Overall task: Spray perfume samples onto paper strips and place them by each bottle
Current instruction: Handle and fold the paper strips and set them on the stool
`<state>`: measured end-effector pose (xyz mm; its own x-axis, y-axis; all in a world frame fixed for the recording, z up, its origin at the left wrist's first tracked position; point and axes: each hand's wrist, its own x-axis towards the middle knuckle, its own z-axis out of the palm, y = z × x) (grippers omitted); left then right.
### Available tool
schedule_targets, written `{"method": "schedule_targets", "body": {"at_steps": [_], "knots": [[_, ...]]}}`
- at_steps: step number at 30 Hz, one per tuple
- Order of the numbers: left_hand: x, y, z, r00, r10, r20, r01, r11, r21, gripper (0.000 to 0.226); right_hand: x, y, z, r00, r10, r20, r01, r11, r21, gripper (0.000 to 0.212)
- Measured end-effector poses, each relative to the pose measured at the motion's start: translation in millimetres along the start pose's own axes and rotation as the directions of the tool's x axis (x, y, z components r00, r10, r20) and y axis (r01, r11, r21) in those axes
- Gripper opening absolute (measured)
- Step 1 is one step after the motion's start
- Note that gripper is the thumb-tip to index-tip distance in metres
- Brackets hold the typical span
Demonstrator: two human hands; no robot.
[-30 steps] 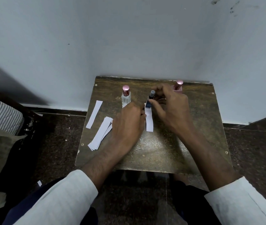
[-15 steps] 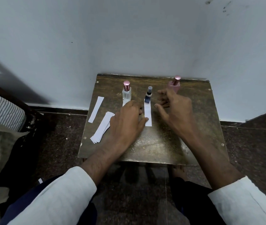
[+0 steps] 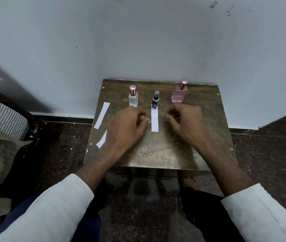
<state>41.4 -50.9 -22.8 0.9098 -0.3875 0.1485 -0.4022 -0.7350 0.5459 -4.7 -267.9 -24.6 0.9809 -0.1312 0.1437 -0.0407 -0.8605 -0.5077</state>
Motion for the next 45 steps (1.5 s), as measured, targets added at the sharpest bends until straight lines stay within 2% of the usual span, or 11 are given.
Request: {"method": "schedule_targets", "body": {"at_steps": [2,8,13,17,20,24,33,38,42,44,45], "knots": [[-6.2,-4.7,-10.6,1.000,0.007,-0.023,-0.006,1.000,0.021,0.016,-8.1,-3.9,-2.0,1.000,-0.003,0.009,0.003,1.000,0.000,0.012],[-39.0,-30.1,-47.7,0.984,-0.161,-0.078,0.166,0.984,0.065,0.022,-40.7,-41.2,-5.1,0.999,-0.041,0.006,0.041,0.996,0.076,0.004],[-85.2,-36.9,-58.2,0.956,-0.295,-0.007,0.295,0.953,0.065,0.039,-75.1,-75.1,3.1,0.999,-0.030,0.046,0.020,0.981,0.195,0.005],[-109.7,-36.2,-65.3,0.955,-0.293,-0.037,0.295,0.952,0.076,0.039,-95.0,-90.0,12.6,0.999,-0.018,0.026,0.010,0.961,0.278,0.004],[-106.8,-46.1,-68.9,0.942,-0.328,-0.074,0.334,0.938,0.088,0.039,-95.6,-94.8,19.9,0.998,-0.055,0.039,0.044,0.970,0.237,0.004],[-100.1,-49.7,-67.1,0.932,-0.363,-0.018,0.363,0.928,0.088,0.038,-82.4,-98.7,27.8,0.991,-0.092,0.094,0.072,0.979,0.192,0.002],[-87.5,-40.9,-60.7,0.929,-0.365,-0.059,0.365,0.876,0.316,0.030,-67.8,-106.8,48.0,0.977,-0.183,0.108,0.159,0.967,0.198,0.003],[-83.7,-42.0,-69.7,0.916,-0.395,-0.073,0.399,0.877,0.267,0.027,-63.2,-110.2,58.8,0.976,-0.184,0.117,0.155,0.962,0.225,0.003],[-83.4,-37.7,-80.3,0.894,-0.417,-0.164,0.439,0.887,0.141,0.026,-55.2,-114.4,63.4,0.993,0.012,0.121,-0.058,0.921,0.385,0.002],[-84.6,-32.3,-83.9,0.892,-0.398,-0.213,0.424,0.901,0.092,0.027,-51.0,-121.2,67.7,0.965,0.181,0.188,-0.258,0.782,0.567,0.007],[-86.0,-29.0,-85.2,0.896,-0.383,-0.227,0.408,0.909,0.078,0.027,-49.0,-125.1,69.5,0.933,0.249,0.261,-0.361,0.651,0.668,0.014]]}}
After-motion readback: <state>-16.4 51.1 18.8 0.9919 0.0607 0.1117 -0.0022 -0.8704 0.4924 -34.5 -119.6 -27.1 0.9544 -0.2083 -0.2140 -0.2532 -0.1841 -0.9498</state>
